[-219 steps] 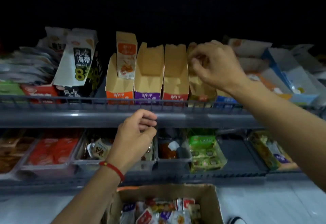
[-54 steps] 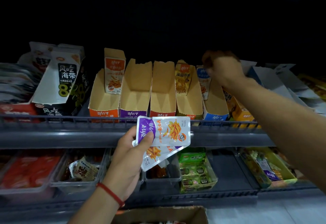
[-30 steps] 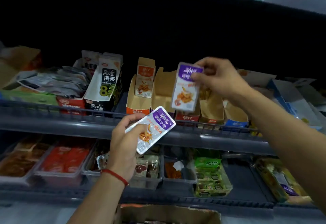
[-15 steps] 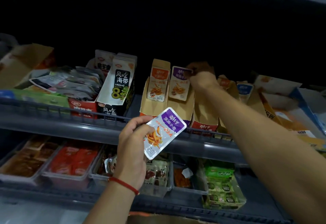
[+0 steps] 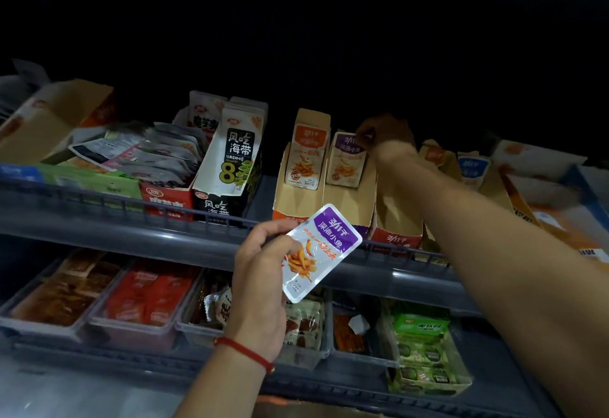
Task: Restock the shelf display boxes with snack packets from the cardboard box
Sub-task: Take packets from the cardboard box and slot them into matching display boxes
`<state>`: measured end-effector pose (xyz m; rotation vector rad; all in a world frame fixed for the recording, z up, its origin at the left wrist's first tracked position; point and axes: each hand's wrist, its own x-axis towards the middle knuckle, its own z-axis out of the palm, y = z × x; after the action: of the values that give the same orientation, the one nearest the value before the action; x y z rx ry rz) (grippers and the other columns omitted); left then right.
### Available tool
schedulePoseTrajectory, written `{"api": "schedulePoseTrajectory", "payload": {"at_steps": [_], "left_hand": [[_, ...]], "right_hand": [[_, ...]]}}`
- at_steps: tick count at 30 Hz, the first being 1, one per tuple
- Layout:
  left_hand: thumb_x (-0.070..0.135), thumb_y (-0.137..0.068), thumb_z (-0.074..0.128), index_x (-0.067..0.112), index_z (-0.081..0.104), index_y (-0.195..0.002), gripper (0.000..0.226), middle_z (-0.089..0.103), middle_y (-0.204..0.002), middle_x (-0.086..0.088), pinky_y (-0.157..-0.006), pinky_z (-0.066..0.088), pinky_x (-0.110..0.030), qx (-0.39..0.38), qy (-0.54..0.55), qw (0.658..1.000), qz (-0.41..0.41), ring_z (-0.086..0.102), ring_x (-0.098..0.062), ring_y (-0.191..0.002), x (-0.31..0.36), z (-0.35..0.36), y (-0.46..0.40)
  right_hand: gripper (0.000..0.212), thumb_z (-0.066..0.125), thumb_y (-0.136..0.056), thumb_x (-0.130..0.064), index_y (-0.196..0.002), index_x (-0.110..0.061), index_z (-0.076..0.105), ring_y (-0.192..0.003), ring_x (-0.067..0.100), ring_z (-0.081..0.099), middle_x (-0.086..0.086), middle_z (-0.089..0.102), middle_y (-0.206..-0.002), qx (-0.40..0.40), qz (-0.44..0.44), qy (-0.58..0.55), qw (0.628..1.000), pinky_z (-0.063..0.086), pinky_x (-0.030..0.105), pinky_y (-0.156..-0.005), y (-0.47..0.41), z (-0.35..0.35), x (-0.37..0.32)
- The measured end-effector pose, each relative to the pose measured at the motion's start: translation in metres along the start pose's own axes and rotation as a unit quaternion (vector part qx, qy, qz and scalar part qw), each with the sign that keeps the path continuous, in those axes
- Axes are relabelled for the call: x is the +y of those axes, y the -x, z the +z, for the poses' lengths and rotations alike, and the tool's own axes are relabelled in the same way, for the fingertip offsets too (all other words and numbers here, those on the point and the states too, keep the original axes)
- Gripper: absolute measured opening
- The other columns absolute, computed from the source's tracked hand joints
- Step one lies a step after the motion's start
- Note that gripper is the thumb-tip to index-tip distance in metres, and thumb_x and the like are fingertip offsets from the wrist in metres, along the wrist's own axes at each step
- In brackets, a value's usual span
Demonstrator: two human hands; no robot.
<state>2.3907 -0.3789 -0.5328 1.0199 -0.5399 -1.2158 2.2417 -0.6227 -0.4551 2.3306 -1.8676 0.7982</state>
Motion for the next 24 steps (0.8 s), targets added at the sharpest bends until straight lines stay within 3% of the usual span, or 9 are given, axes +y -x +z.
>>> {"api": "schedulePoseTrajectory", "payload": {"at_steps": [6,9,16,24], "left_hand": [[0.000,-0.088,0.059,0.013,0.068,-0.101,0.022,0.077,-0.094,-0.011,-0.064,0.054,-0.036,-0.001,-0.003,1.000,-0.004,0.074,-0.029,-0.085,0.001,0.001,0.000],[-0.001,-0.088,0.058,0.012,0.068,-0.101,0.021,0.077,-0.093,-0.012,-0.062,0.054,-0.033,-0.004,0.002,1.000,-0.008,0.073,-0.028,-0.082,0.001,0.002,0.000],[-0.001,-0.087,0.059,0.014,0.069,-0.100,0.021,0.077,-0.095,-0.012,-0.060,0.054,-0.033,-0.006,0.005,1.000,-0.009,0.073,-0.026,-0.082,-0.001,0.003,-0.002],[-0.017,-0.080,0.060,0.016,0.068,-0.102,0.040,0.078,-0.094,-0.006,-0.067,0.059,-0.038,0.003,0.008,1.000,0.015,0.076,-0.029,-0.089,-0.004,0.003,-0.003]], "right_hand": [[0.024,0.062,-0.099,-0.022,-0.122,-0.018,0.067,-0.117,0.033,0.061,0.012,0.065,-0.125,0.028,0.000,0.104,0.994,0.051,0.044,-0.094,-0.004,0.000,-0.005],[0.020,0.059,-0.100,-0.017,-0.116,-0.015,0.070,-0.110,0.033,0.065,0.012,0.068,-0.119,0.031,0.008,0.106,0.994,0.051,0.040,-0.087,-0.008,-0.002,-0.009],[0.023,0.054,-0.102,-0.016,-0.121,-0.012,0.067,-0.111,0.033,0.064,0.014,0.066,-0.120,0.034,-0.008,0.122,0.992,0.050,0.040,-0.086,-0.007,-0.004,-0.014],[0.026,0.057,-0.102,-0.019,-0.126,-0.016,0.062,-0.117,0.034,0.060,0.013,0.062,-0.127,0.031,-0.022,0.124,0.992,0.051,0.045,-0.096,0.007,-0.014,-0.011]]}}
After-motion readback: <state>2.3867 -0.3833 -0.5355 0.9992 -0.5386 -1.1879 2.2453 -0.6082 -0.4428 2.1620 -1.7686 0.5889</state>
